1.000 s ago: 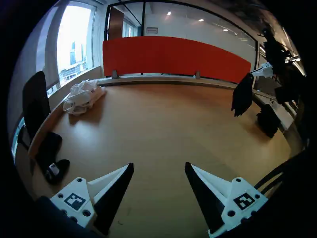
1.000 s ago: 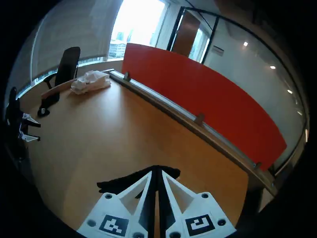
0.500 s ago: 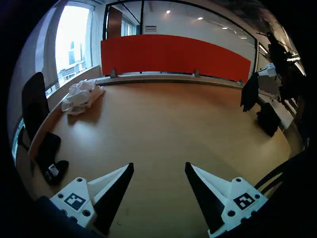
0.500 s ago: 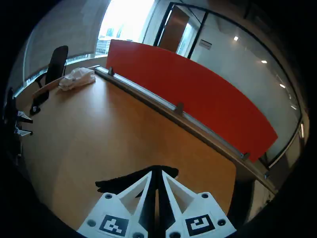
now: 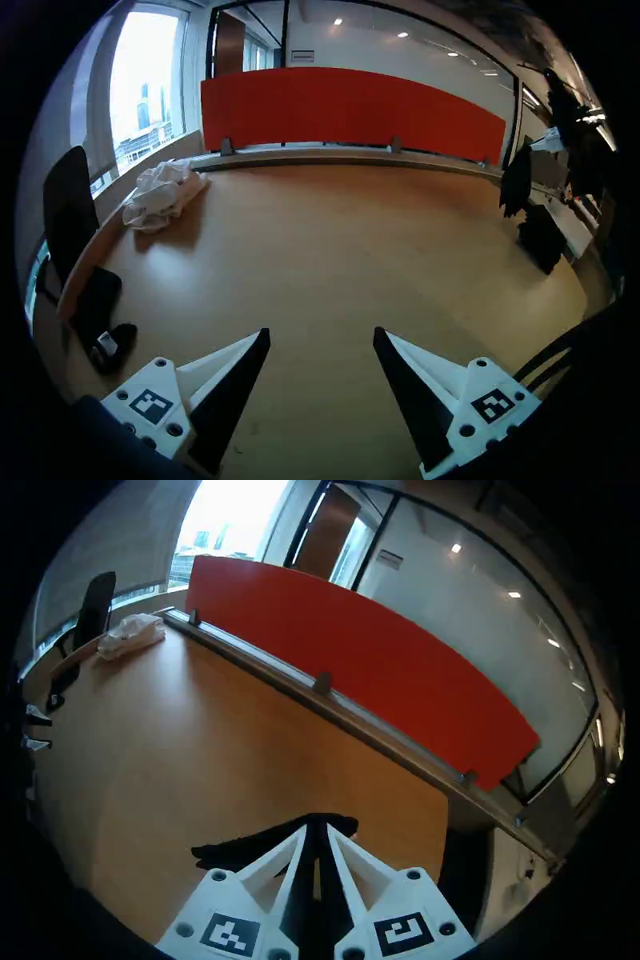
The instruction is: Fold towel
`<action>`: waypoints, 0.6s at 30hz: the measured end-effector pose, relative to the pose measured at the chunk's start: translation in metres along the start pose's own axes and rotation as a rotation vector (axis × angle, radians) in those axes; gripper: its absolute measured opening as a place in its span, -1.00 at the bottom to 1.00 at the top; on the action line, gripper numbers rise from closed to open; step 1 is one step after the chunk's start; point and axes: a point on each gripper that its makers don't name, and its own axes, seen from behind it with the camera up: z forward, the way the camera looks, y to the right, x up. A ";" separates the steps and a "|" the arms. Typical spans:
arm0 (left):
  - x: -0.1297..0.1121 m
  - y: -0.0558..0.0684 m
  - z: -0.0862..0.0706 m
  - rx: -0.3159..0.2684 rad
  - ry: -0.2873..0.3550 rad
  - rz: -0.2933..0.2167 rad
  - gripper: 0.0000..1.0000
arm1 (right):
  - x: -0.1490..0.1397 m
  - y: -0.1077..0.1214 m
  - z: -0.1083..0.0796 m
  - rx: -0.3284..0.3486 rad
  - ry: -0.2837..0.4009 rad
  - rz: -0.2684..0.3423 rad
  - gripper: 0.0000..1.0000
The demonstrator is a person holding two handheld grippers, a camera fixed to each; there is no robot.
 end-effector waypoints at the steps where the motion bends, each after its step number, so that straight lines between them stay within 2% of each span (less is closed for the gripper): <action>1: 0.000 0.001 0.000 -0.001 -0.001 0.002 0.92 | -0.002 0.003 -0.001 -0.005 -0.003 0.002 -0.94; 18: 0.004 0.015 0.002 -0.023 -0.004 0.025 0.92 | -0.029 0.041 -0.025 -0.064 -0.039 0.026 -0.94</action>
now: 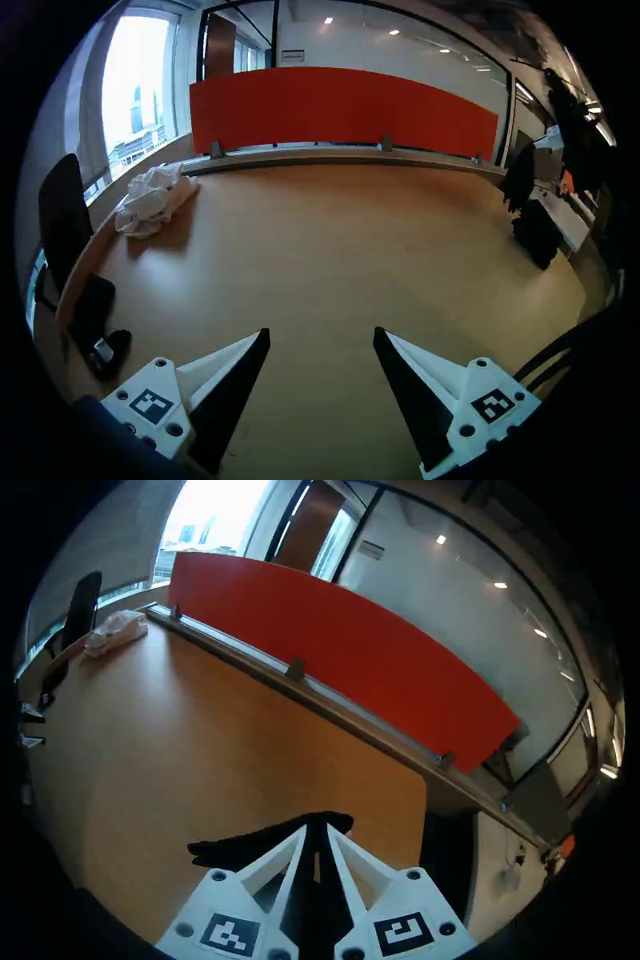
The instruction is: Fold towel
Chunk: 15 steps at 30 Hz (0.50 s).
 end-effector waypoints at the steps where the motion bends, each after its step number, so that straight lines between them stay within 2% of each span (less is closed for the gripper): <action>1: 0.000 0.000 0.000 -0.001 -0.001 0.001 0.92 | -0.002 0.002 -0.001 -0.003 -0.002 0.002 -0.94; 15: 0.001 0.006 0.000 -0.012 -0.004 0.015 0.92 | -0.045 0.028 -0.029 -0.056 -0.042 0.054 -0.94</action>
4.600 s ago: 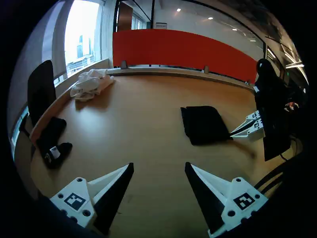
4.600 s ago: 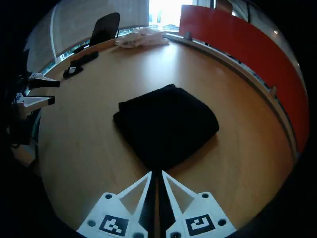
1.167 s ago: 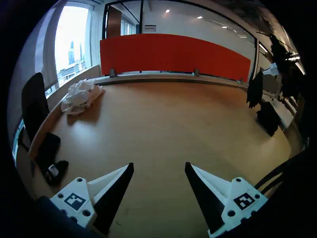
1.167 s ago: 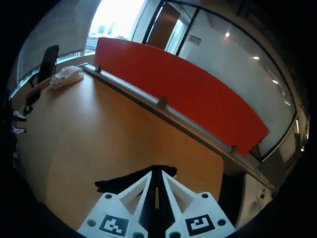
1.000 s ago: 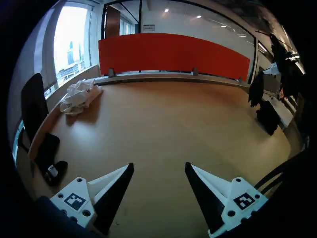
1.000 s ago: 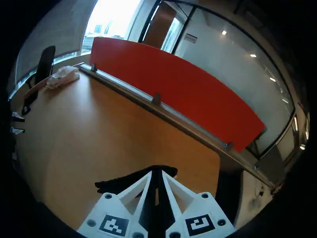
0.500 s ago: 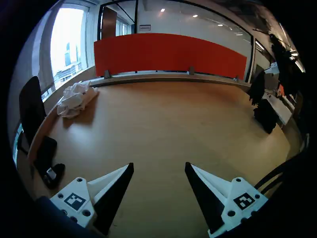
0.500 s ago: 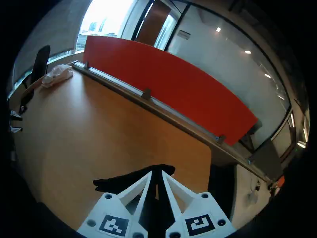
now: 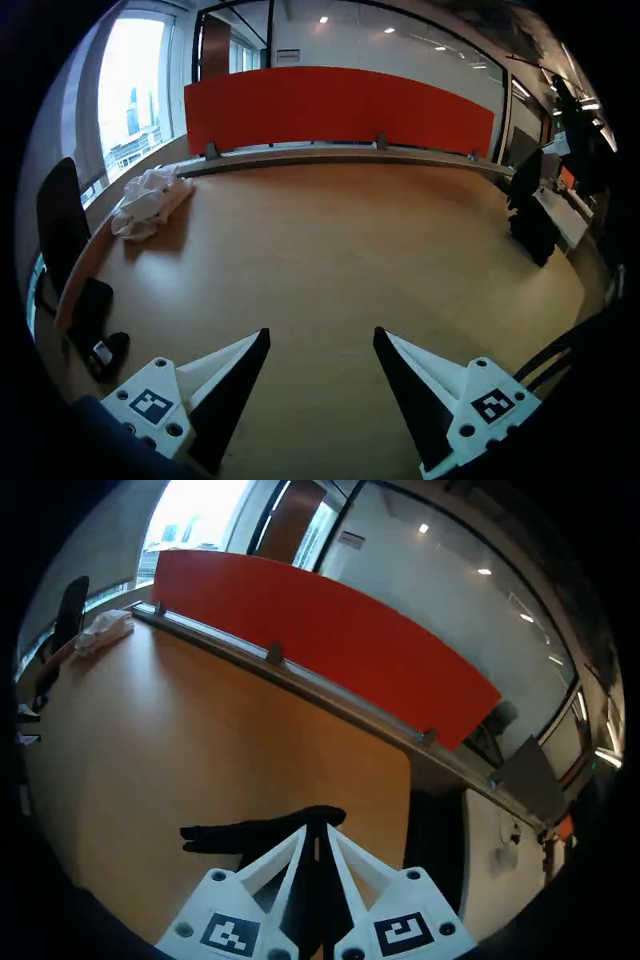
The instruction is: Fold towel
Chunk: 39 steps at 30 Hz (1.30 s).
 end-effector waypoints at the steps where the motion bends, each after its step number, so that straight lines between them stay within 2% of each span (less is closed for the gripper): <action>1: 0.000 0.000 0.000 -0.001 0.000 0.001 0.92 | -0.005 0.002 -0.002 -0.005 -0.005 0.007 -0.94; 11: -0.003 0.004 -0.001 -0.007 -0.006 0.007 0.92 | -0.063 0.013 -0.018 -0.036 -0.065 0.075 -0.94; 21: -0.003 0.004 0.000 -0.008 -0.014 0.020 0.92 | -0.114 0.014 -0.023 -0.056 -0.125 0.150 -0.94; 39: -0.004 0.005 0.001 -0.011 -0.023 0.035 0.92 | -0.173 0.010 -0.022 -0.074 -0.200 0.233 -0.94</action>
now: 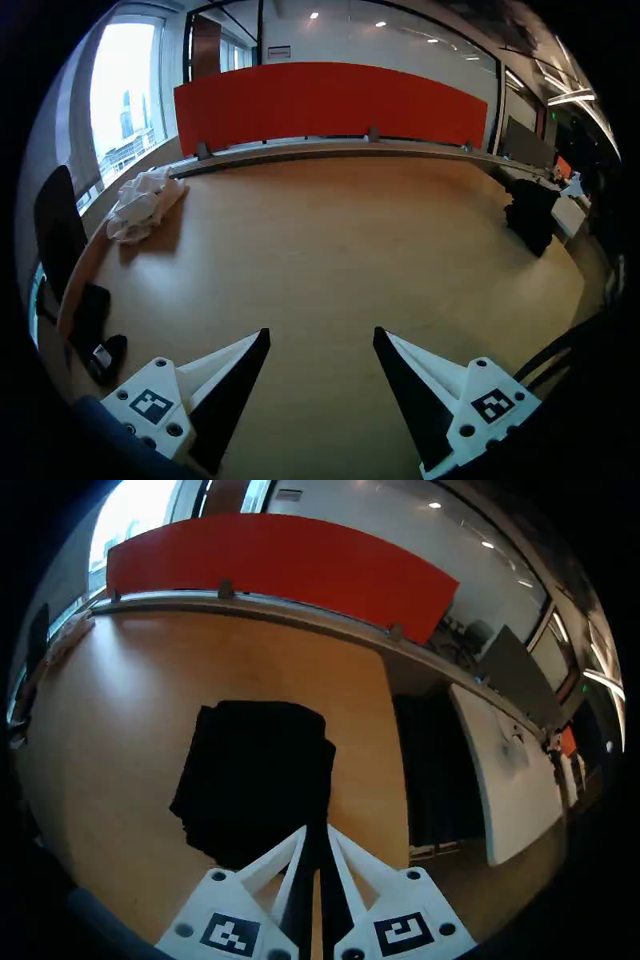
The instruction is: Fold towel
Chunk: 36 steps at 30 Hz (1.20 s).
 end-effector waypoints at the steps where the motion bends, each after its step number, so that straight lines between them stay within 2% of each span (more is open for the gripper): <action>1: 0.000 0.000 0.000 0.000 -0.001 0.001 0.92 | -0.004 0.001 0.001 -0.003 -0.006 0.005 -0.94; 20: -0.003 -0.001 0.000 0.000 -0.012 0.014 0.92 | -0.060 0.002 0.019 -0.023 -0.090 0.113 -0.94; 36: -0.005 -0.002 -0.004 0.004 -0.014 0.014 0.92 | -0.072 -0.005 0.025 -0.016 -0.113 0.117 -0.94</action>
